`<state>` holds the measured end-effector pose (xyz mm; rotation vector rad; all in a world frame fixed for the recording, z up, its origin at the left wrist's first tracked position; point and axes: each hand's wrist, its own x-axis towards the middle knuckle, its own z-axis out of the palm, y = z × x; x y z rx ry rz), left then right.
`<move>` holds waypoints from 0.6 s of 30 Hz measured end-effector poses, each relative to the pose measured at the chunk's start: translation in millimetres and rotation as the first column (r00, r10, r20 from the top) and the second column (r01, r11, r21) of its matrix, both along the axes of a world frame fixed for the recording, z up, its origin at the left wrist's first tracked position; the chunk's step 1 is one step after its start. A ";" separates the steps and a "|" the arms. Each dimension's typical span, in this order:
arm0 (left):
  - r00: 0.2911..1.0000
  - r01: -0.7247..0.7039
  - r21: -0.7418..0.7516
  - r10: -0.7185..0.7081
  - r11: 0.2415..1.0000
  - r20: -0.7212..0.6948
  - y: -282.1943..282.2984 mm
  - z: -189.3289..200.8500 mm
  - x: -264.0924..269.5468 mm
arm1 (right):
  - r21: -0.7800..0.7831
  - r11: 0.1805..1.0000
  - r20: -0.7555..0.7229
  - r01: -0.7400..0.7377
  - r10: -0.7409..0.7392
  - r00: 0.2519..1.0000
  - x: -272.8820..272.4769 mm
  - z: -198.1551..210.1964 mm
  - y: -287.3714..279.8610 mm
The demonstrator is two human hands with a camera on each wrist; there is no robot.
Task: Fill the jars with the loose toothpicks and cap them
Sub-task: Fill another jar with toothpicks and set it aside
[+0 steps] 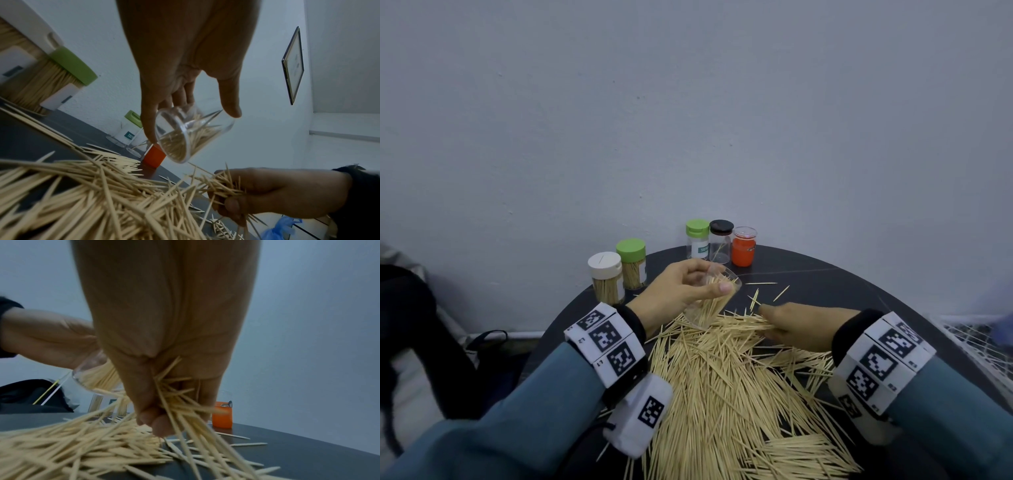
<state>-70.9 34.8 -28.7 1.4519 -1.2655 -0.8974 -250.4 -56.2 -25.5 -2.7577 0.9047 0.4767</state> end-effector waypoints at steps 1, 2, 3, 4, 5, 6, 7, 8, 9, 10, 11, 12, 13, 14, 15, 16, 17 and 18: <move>1.000 -0.001 -0.002 0.001 1.000 -0.002 0.0 0.2 0.0 | 0.011 1.000 0.011 0.011 -0.011 1.000 0.0 0.5 -0.1; 1.000 -0.004 -0.003 0.004 1.000 -0.004 0.0 0.2 0.2 | 0.019 1.000 0.017 0.022 -0.022 1.000 -0.3 1.0 0.3; 1.000 -0.005 -0.005 0.005 1.000 -0.003 0.0 0.5 0.3 | 0.029 0.999 0.025 0.031 -0.031 0.999 -0.4 2.2 0.9; 1.000 -0.006 -0.008 0.006 1.000 0.000 0.0 0.6 0.5 | 0.042 0.998 0.036 0.039 -0.040 0.999 -0.5 3.1 1.4; 1.000 -0.004 -0.010 0.004 1.000 0.002 0.1 0.7 0.6 | 0.060 0.997 0.050 0.047 -0.051 0.997 -0.6 3.7 1.4; 1.000 -0.003 -0.010 0.004 1.000 0.003 -0.1 0.7 1.0 | 0.083 0.995 0.068 0.057 -0.063 0.996 -0.6 3.9 0.7; 1.000 -0.004 -0.011 0.004 1.000 0.001 0.1 0.6 1.6 | 0.113 0.991 0.088 0.066 -0.076 0.993 -0.8 3.4 -0.4; 1.000 -0.005 -0.012 0.005 1.000 -0.001 0.0 0.6 2.2 | 0.144 0.987 0.113 0.072 -0.088 0.990 -1.0 3.2 -1.3; 1.000 -0.005 -0.013 0.005 1.000 -0.001 0.5 0.6 2.5 | 0.176 0.981 0.136 0.077 -0.101 0.986 -1.5 2.4 -2.3; 1.000 -0.007 -0.015 0.007 1.000 -0.002 0.6 0.5 2.8 | 0.209 0.975 0.154 0.080 -0.114 0.981 -2.0 2.4 -2.9; 1.000 -0.011 -0.019 0.011 1.000 -0.004 0.4 0.6 3.0 | 0.241 0.967 0.172 0.084 -0.128 0.977 -2.6 2.4 -3.5; 1.000 -0.016 -0.025 0.016 1.000 -0.010 0.1 0.6 2.9 | 0.274 0.958 0.192 0.089 -0.145 0.971 -3.0 2.1 -3.5; 1.000 -0.021 -0.032 0.021 0.999 -0.016 -0.4 0.7 3.0 | 0.311 0.946 0.215 0.095 -0.168 0.962 -2.9 1.8 -3.4; 0.999 -0.027 -0.039 0.026 0.999 -0.022 -0.8 0.7 3.2 | 0.350 0.931 0.243 0.100 -0.193 0.951 -2.5 1.2 -2.9; 0.999 -0.035 -0.041 0.034 0.999 -0.027 -1.3 0.8 3.7 | 0.392 0.914 0.278 0.101 -0.222 0.934 -1.8 0.4 -2.8; 0.999 -0.042 -0.044 0.041 0.998 -0.031 -1.7 0.5 4.5 | 0.440 0.892 0.319 0.099 -0.259 0.912 -1.1 -0.2 -2.9; 0.998 -0.047 -0.048 0.046 0.998 -0.038 -1.8 0.0 5.3 | 0.494 0.865 0.363 0.095 -0.304 0.881 -0.9 -0.7 -3.3; 0.998 -0.054 -0.051 0.051 0.997 -0.045 -1.8 -0.4 5.7 | 0.544 0.835 0.410 0.086 -0.354 0.841 -0.8 -0.5 -3.9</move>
